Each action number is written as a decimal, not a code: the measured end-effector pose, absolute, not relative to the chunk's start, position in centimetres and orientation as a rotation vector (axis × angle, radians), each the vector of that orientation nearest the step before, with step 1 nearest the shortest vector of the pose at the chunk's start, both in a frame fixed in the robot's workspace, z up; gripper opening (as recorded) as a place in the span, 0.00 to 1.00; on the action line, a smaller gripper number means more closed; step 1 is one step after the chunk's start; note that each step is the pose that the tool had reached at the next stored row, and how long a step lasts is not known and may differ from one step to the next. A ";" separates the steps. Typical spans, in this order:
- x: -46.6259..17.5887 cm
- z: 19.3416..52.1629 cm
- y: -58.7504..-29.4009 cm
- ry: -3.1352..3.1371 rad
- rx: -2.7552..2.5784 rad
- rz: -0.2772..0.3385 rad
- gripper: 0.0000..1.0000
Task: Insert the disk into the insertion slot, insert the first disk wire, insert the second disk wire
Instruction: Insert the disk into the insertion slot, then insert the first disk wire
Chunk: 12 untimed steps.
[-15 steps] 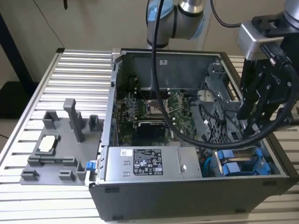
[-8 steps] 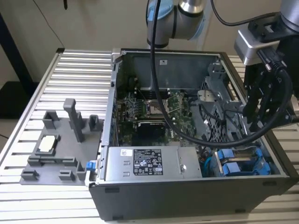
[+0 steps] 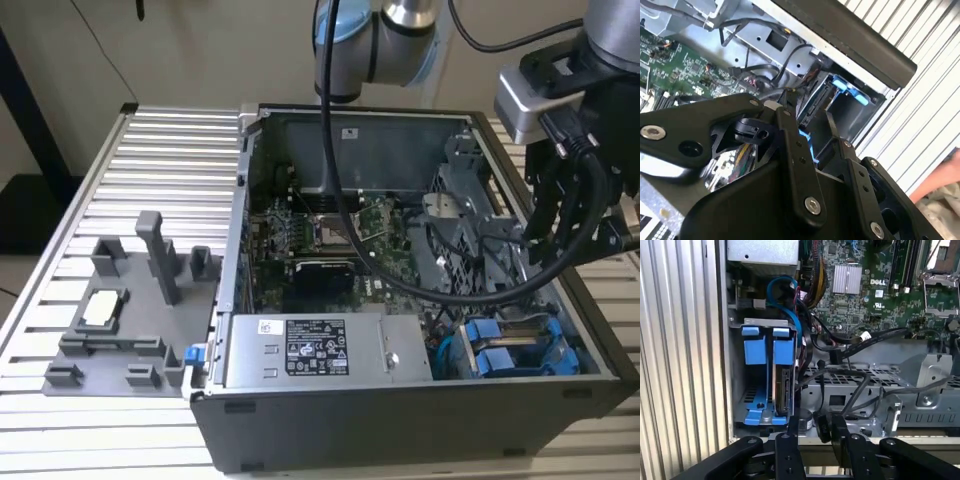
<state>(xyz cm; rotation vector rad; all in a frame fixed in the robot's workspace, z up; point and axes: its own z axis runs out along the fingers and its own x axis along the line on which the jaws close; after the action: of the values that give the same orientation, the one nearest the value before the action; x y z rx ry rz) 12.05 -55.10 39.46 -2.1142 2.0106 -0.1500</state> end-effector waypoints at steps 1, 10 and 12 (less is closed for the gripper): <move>12.0 39.4 -54.9 1.999 -2.115 -0.159 0.40; 11.5 39.0 -54.3 1.990 -2.144 -0.239 0.40; 11.5 39.0 -54.2 1.994 -2.151 -0.252 0.40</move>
<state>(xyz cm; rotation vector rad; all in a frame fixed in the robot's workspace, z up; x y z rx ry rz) 11.46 -54.23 39.00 -2.1509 1.9939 -0.2517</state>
